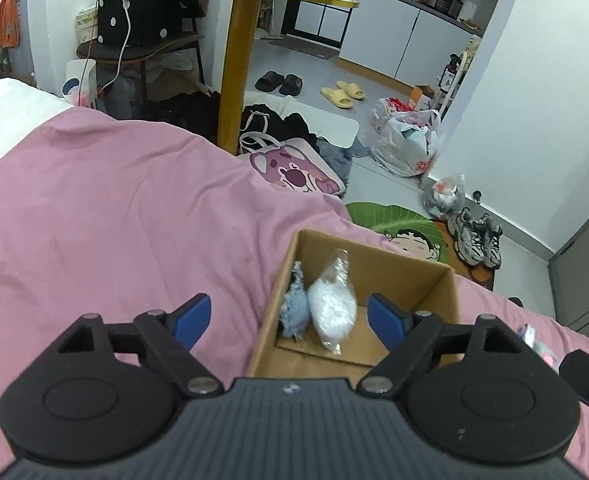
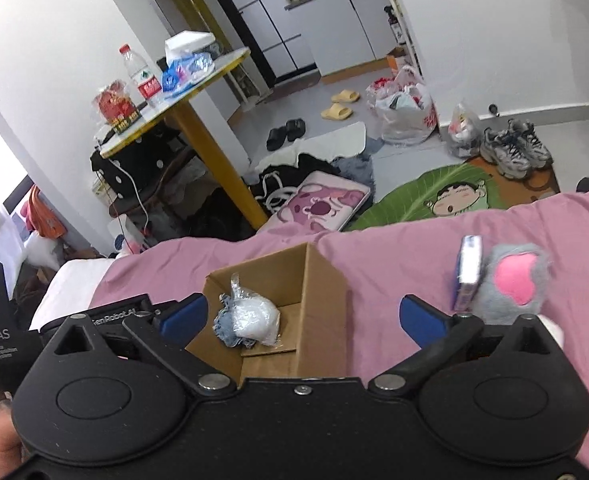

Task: Organize soft objects
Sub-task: 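Open the left tool over the box while the right tool releases the bubble-wrap bag, then move the left tool to the orange burger plush while the right tool approaches the black pouch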

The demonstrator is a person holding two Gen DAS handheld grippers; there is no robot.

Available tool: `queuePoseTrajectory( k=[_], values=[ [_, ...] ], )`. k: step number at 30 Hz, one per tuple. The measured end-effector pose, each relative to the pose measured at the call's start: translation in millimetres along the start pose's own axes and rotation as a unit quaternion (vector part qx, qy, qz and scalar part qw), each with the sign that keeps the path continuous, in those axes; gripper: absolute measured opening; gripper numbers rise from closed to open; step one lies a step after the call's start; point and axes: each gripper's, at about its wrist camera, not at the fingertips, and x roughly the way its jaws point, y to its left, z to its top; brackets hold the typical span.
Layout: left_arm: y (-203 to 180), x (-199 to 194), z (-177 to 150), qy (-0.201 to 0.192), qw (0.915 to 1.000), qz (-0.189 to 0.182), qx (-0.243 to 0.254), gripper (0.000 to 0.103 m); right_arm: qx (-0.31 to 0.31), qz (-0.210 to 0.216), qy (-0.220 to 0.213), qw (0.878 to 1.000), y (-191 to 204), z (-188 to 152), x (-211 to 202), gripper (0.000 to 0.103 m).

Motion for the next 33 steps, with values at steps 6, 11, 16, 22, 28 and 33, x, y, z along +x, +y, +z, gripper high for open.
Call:
queuePoseTrajectory(
  k=[6, 11, 16, 22, 28, 33],
  values=[
    [-16.3, -28.3, -6.7, -0.022, 0.9994, -0.024, 0.010, 0.097, 0.013, 0.000, -0.027, 1.000, -21.8, 2.0, -26.0, 0.103],
    [-32.3, -48.3, -14.4, -0.036, 0.9977, -0.047, 0.032, 0.103, 0.019, 0.007, -0.045, 0.999, -41.2, 4.5, -49.7, 0.103],
    [-49.5, -58.0, -22.2, -0.031, 0.9973, -0.054, 0.037, 0.103, 0.029, 0.002, -0.055, 0.998, -59.1, 4.7, -68.6, 0.103],
    [-73.1, -74.4, -37.4, -0.039, 0.9957, -0.065, 0.053, 0.103, 0.026, 0.002, -0.070, 0.997, -82.0, 0.7, -88.1, 0.103],
    [-92.2, -82.0, -46.6, -0.033, 0.9954, -0.068, 0.059, 0.103, 0.036, 0.001, -0.068, 0.997, -105.9, -4.7, -98.0, 0.103],
    [-107.4, -84.2, -54.7, -0.017, 0.9946, -0.073, 0.071, 0.103, 0.030, -0.006, -0.065, 0.997, -120.2, -7.6, -100.8, 0.103]
  ],
)
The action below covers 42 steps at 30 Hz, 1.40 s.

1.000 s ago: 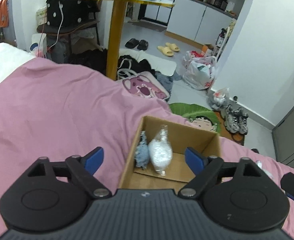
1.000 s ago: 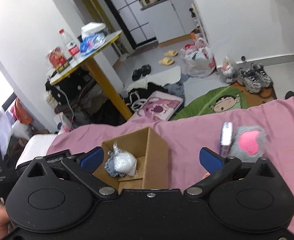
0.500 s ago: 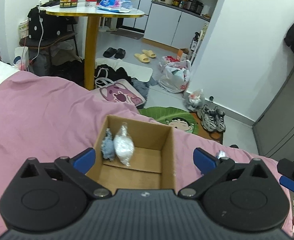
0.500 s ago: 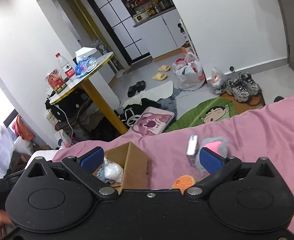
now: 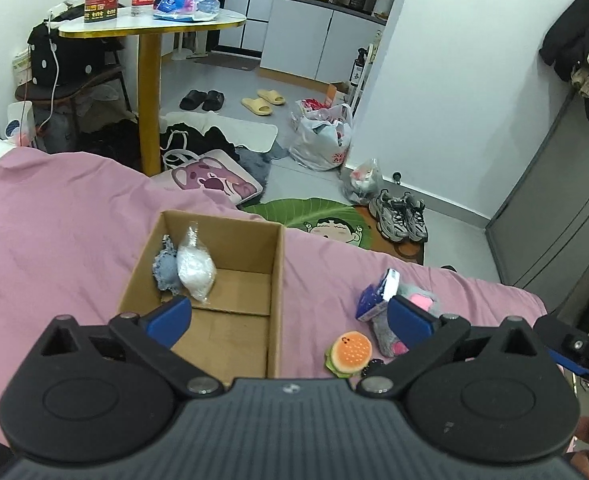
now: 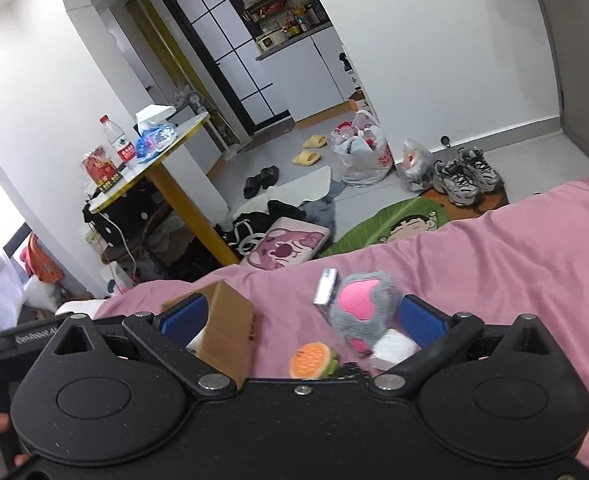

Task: Organize soft objects
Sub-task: 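Move the left tool to the orange burger plush while the right tool approaches the black pouch, then grasp the black labelled pouch with the right tool while the left tool grasps the burger plush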

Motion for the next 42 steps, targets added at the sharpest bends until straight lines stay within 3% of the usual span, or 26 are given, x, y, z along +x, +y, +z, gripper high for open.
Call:
queuePoseTrajectory(
  k=[5, 23, 25, 29, 35, 42],
  values=[
    [-14.7, 7.2, -7.3, 0.005, 1.0000, 0.005, 0.005, 0.103, 0.004, 0.021, 0.006, 1.000, -17.2, -1.1, -1.8, 0.103],
    [-62.6, 48.8, -27.1, 0.030, 0.9969, 0.028, 0.068, 0.102, 0.086, -0.005, 0.039, 0.996, -64.9, -25.9, 34.3, 0.102],
    [-68.2, 58.5, -28.8, 0.035, 0.9961, 0.028, 0.076, 0.100, 0.102, 0.007, 0.047, 0.994, -67.7, -29.5, 41.4, 0.099],
    [-77.3, 75.1, -31.9, 0.037, 0.9945, 0.026, 0.095, 0.098, 0.141, 0.022, 0.081, 0.986, -76.4, -37.5, 60.1, 0.084],
    [-86.3, 100.1, -39.1, 0.060, 0.9922, 0.029, 0.105, 0.087, 0.176, 0.035, 0.102, 0.978, -91.0, -43.1, 72.1, 0.075],
    [-90.5, 129.7, -48.4, 0.094, 0.9901, 0.038, 0.098, 0.068, 0.184, 0.050, 0.159, 0.969, -94.8, -52.3, 98.7, 0.062]
  ],
)
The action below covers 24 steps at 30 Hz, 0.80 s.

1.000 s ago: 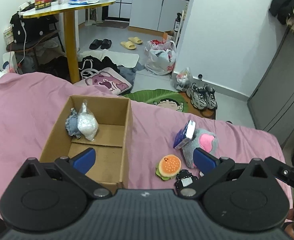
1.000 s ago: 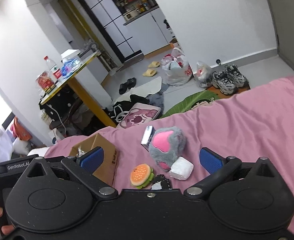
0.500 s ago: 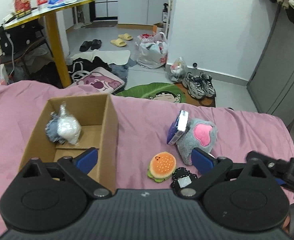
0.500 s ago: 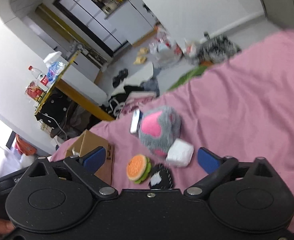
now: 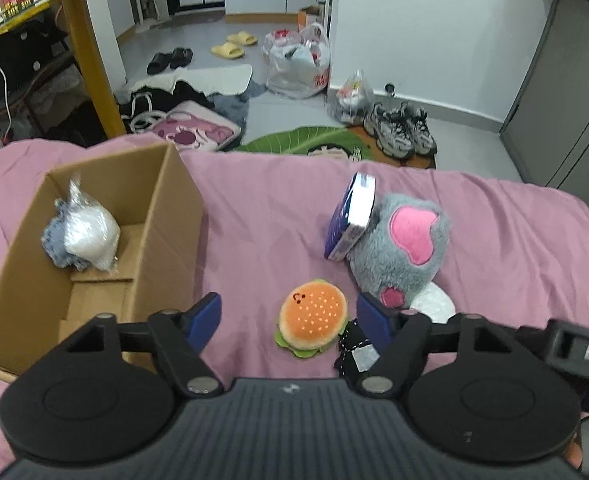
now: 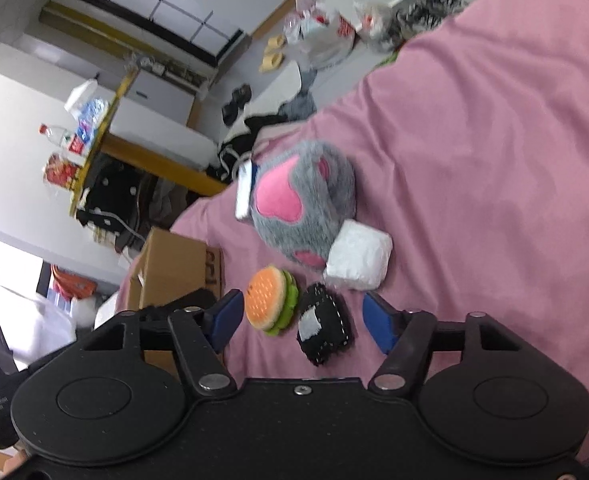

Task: Organize soft objects
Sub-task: 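Grasp the black labelled pouch with the right tool while the left tool grasps the burger plush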

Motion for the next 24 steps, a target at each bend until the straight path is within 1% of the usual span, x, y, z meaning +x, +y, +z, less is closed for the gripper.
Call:
queuePoseTrajectory(
  k=[1, 3, 6, 10, 14, 17, 23, 24],
  values=[
    [-0.2, 2.8, -0.4, 0.003, 1.0000, 0.001, -0.002, 0.063, -0.002, -0.001, 0.007, 1.000, 0.7, -0.8, 3.6, 0.061],
    [-1.6, 9.3, 0.2, 0.006, 1.0000, 0.004, -0.005, 0.059, -0.008, 0.000, 0.022, 1.000, 2.0, -1.3, 11.1, 0.056],
    [-2.5, 19.6, 1.6, 0.016, 0.9998, 0.006, -0.011, 0.057, -0.017, -0.002, 0.039, 0.999, 3.1, -2.0, 21.1, 0.050],
    [-4.7, 33.1, 4.1, 0.028, 0.9995, 0.003, -0.015, 0.056, -0.024, -0.016, 0.058, 0.998, 1.1, -0.6, 31.8, 0.048],
    [-0.2, 45.0, 4.9, 0.040, 0.9986, -0.003, -0.035, 0.056, -0.030, -0.021, 0.067, 0.997, -0.4, 0.3, 40.1, 0.047],
    [-1.8, 52.5, 3.6, 0.044, 0.9985, -0.008, -0.030, 0.056, -0.033, -0.025, 0.076, 0.996, -0.5, 1.2, 46.5, 0.046],
    [-3.7, 68.8, 1.8, 0.065, 0.9972, -0.017, -0.032, 0.057, -0.077, -0.039, 0.082, 0.993, 8.2, -1.5, 56.3, 0.047],
    [-4.8, 71.4, 1.1, 0.069, 0.9970, -0.019, -0.030, 0.057, -0.082, -0.039, 0.081, 0.993, 9.0, -1.9, 56.5, 0.042]
  ],
)
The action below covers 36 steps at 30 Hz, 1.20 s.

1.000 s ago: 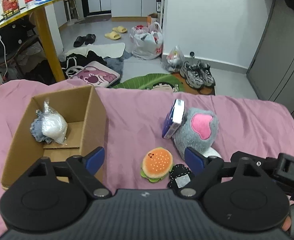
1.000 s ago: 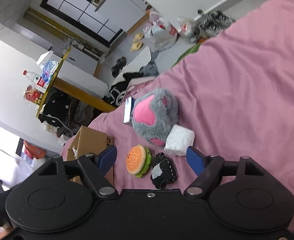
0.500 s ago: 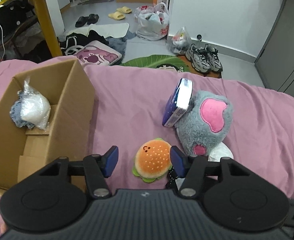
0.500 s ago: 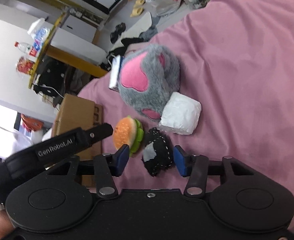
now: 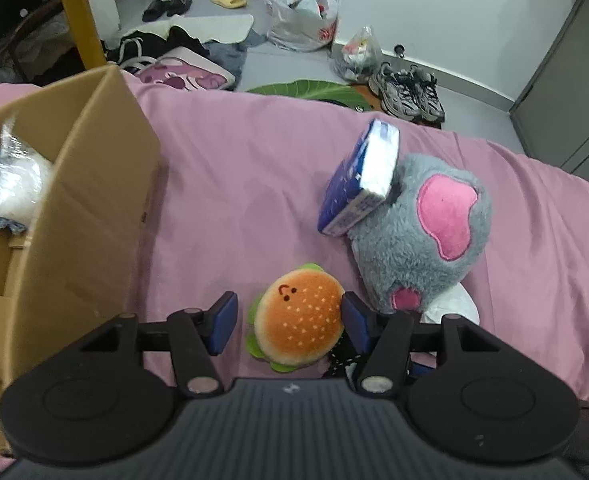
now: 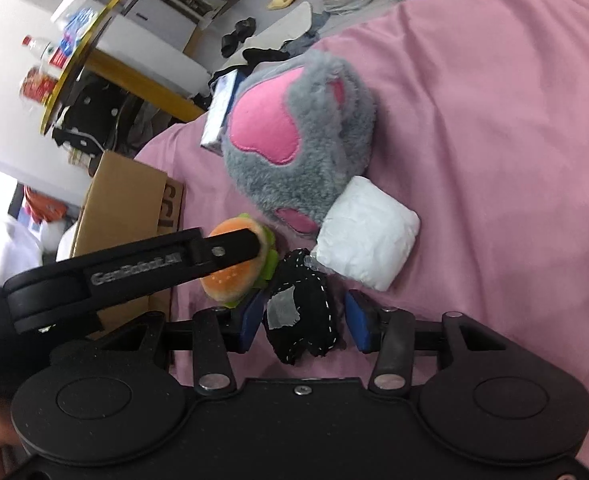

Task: Organize soft objects
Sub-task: 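Grasp the black labelled pouch with the right tool while the left tool grasps the burger plush, then carry the burger plush and black pouch over the cardboard box with both tools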

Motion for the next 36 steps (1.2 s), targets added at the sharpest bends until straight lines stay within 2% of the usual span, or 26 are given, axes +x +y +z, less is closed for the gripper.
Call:
queuePoseTrajectory(
  k=[2, 6, 7, 9, 11, 15, 19, 36],
  values=[
    [0.4, 6.8, -0.6, 0.009, 0.9999, -0.007, 0.001, 0.057, 0.000, 0.001, 0.001, 1.000, -1.8, -0.1, 1.0, 0.025],
    [0.9, 18.4, -0.9, 0.038, 0.9988, -0.017, -0.024, 0.056, 0.005, 0.004, 0.003, 1.000, -5.6, -1.6, -2.0, 0.021],
    [0.5, 19.5, 0.8, 0.040, 0.9986, -0.010, -0.032, 0.055, 0.005, 0.004, 0.003, 1.000, -5.3, -2.4, -3.5, 0.021],
    [0.3, 18.4, 3.2, 0.048, 0.9975, 0.011, -0.051, 0.045, 0.018, 0.010, 0.006, 1.000, -9.2, -4.2, -8.3, 0.019],
    [0.8, 12.8, 4.2, 0.050, 0.9967, 0.013, -0.062, 0.041, 0.032, 0.017, 0.003, 0.999, -12.1, -4.8, -13.5, 0.017],
    [1.9, -10.5, -1.4, 0.030, 0.9984, 0.004, -0.048, 0.040, 0.047, 0.036, -0.008, 0.998, -12.1, -10.4, -28.6, 0.017],
    [6.8, -36.4, -11.6, 0.004, 0.9991, -0.007, -0.042, 0.040, 0.036, 0.036, -0.024, 0.998, -0.9, -21.4, -44.4, 0.017],
    [33.5, -134.9, -32.2, -0.089, 0.9941, -0.047, -0.040, 0.040, 0.001, -0.006, -0.120, 0.993, 49.7, -45.2, -103.7, 0.017]
  ],
)
